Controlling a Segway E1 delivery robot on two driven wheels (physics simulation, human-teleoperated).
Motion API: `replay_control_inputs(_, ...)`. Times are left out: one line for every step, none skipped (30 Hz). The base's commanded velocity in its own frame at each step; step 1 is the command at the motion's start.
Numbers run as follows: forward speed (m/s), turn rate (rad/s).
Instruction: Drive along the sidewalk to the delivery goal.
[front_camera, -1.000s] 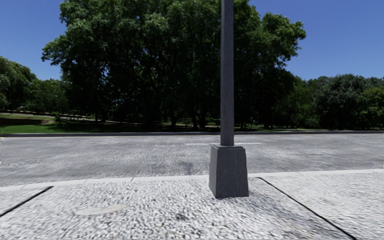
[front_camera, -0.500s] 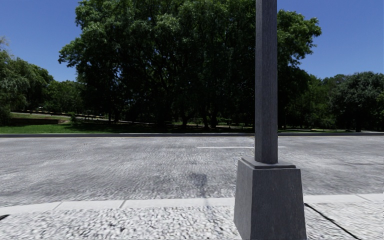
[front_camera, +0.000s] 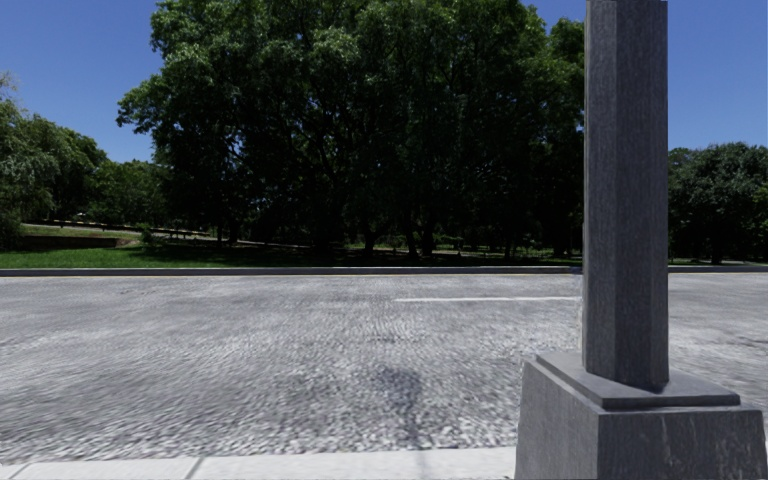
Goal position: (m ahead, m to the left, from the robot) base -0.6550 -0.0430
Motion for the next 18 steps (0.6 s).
replay_control_inputs(0.0, 0.0)
replay_control_inputs(0.0, 0.0)
replay_control_inputs(0.0, 0.0)
replay_control_inputs(0.0, 0.0)
replay_control_inputs(0.0, 0.0)
replay_control_inputs(0.0, 0.0)
replay_control_inputs(0.0, 0.0)
replay_control_inputs(0.0, 0.0)
replay_control_inputs(0.0, 0.0)
replay_control_inputs(0.0, 0.0)
replay_control_inputs(0.0, 0.0)
replay_control_inputs(0.0, 0.0)
replay_control_inputs(0.0, 0.0)
replay_control_inputs(0.0, 0.0)
replay_control_inputs(0.0, 0.0)
replay_control_inputs(0.0, 0.0)
replay_control_inputs(0.0, 0.0)
replay_control_inputs(0.0, 0.0)
